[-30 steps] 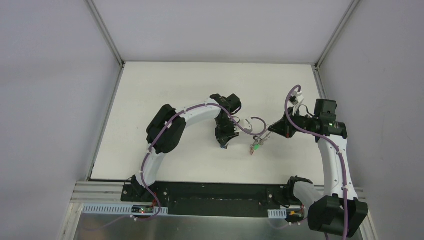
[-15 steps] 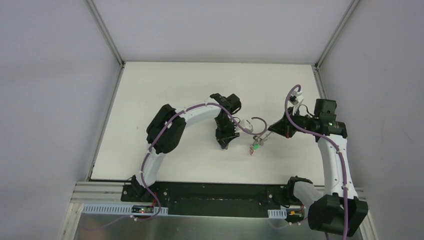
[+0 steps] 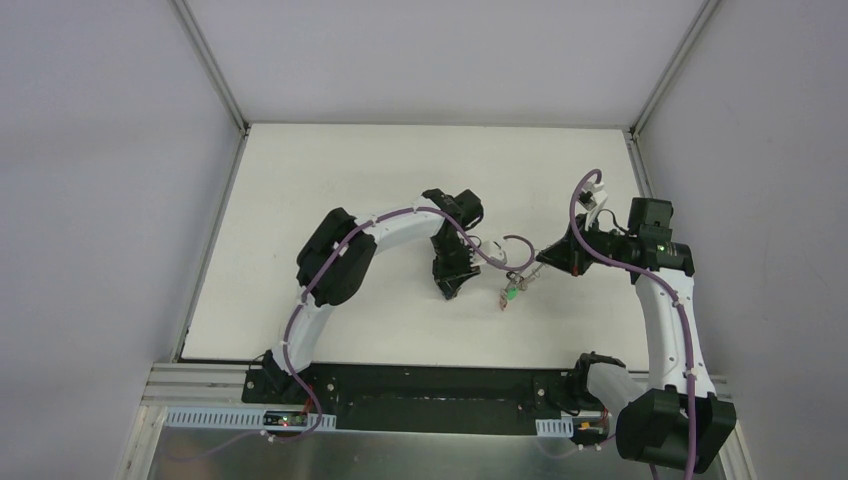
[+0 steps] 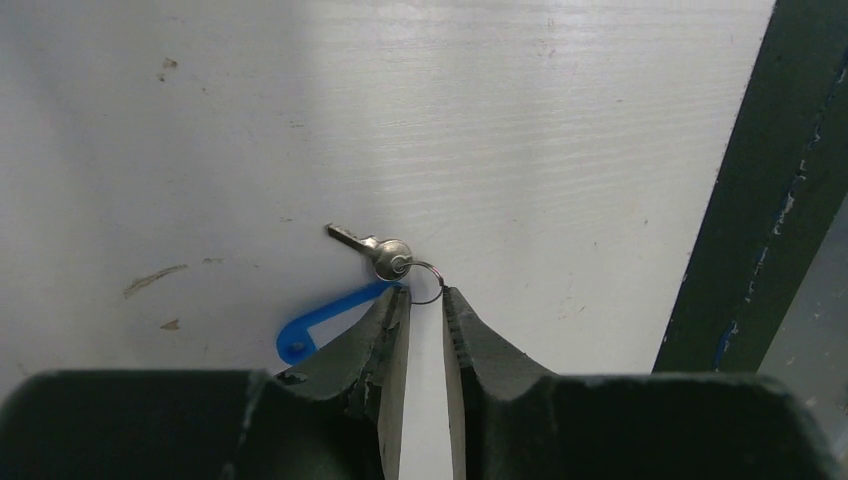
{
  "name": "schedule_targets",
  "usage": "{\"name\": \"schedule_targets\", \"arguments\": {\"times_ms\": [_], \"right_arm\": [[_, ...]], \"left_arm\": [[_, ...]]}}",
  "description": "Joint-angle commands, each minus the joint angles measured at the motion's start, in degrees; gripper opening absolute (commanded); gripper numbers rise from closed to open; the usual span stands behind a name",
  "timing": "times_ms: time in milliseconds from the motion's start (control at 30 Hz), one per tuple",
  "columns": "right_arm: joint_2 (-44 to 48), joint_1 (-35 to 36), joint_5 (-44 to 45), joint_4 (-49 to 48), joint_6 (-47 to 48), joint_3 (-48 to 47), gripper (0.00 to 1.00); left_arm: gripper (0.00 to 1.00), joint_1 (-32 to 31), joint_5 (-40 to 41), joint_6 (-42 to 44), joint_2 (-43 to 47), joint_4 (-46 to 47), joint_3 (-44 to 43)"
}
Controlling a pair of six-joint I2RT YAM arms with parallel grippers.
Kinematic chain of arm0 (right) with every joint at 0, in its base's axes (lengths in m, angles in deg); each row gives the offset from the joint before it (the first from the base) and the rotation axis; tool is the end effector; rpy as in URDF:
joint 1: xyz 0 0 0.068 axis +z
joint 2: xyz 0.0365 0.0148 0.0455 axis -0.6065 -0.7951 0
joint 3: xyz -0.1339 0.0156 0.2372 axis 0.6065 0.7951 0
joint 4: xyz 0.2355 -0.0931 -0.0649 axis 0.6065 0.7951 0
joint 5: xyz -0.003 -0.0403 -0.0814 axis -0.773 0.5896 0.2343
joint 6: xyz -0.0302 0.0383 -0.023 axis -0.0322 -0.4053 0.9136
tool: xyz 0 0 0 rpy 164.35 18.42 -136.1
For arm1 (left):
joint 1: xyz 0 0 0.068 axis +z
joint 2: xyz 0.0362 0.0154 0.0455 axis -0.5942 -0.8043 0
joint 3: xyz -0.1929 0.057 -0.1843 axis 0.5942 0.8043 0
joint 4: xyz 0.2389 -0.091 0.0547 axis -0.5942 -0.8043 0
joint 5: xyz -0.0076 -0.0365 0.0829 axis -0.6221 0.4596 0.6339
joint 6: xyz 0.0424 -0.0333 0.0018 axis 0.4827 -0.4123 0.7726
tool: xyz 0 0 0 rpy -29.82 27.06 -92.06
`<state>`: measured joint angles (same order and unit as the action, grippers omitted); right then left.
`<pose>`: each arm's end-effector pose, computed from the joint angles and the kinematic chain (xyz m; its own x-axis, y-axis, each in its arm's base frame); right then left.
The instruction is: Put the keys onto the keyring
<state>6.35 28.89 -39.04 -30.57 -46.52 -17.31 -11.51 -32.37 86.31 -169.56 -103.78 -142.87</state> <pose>0.1904 0.0026 0.3048 -0.2728 -0.2916 -0.9168 -0.8462 0.5261 0.0845 0.2763 -0.3369 0.1657 -0.0870 0.8663 -0.4920 0.9406 -0.0913 -0.3270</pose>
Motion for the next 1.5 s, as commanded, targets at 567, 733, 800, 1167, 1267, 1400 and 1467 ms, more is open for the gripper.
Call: {"name": "schedule_targets", "arguments": {"times_ms": [567,733,800,1167,1267,1400,1467], "right_arm": [[0.2,-0.61,-2.86,-1.56,-0.04,0.08,0.0],[0.06,-0.76,-2.96,-1.54,-0.02,0.1,0.0],[-0.05,-0.78,-2.87,-1.45,0.03,0.05,0.0],[-0.23,-1.31,-2.92,-1.44,-0.02,0.21,0.0],[-0.39,-1.4,-2.92,-1.43,0.01,0.22,0.0],[-0.58,-1.4,-2.79,-1.43,0.04,0.22,0.0],[-0.62,-1.4,-2.79,-1.42,0.07,0.22,0.0]], "left_arm": [[0.22,-0.17,1.85,-5.23,8.27,10.49,9.19],[0.23,-0.15,4.23,-7.14,11.1,15.18,12.72],[0.24,-0.14,5.3,-7.13,11.58,16.27,13.54],[0.25,-0.36,6.19,-6.97,11.64,18.91,15.62],[0.26,-0.44,5.68,-6.37,11.74,18.62,16.08],[0.28,-0.49,4.91,-5.69,11.74,17.97,16.36],[0.3,-0.52,4.51,-5.47,11.83,17.91,16.62]]}}
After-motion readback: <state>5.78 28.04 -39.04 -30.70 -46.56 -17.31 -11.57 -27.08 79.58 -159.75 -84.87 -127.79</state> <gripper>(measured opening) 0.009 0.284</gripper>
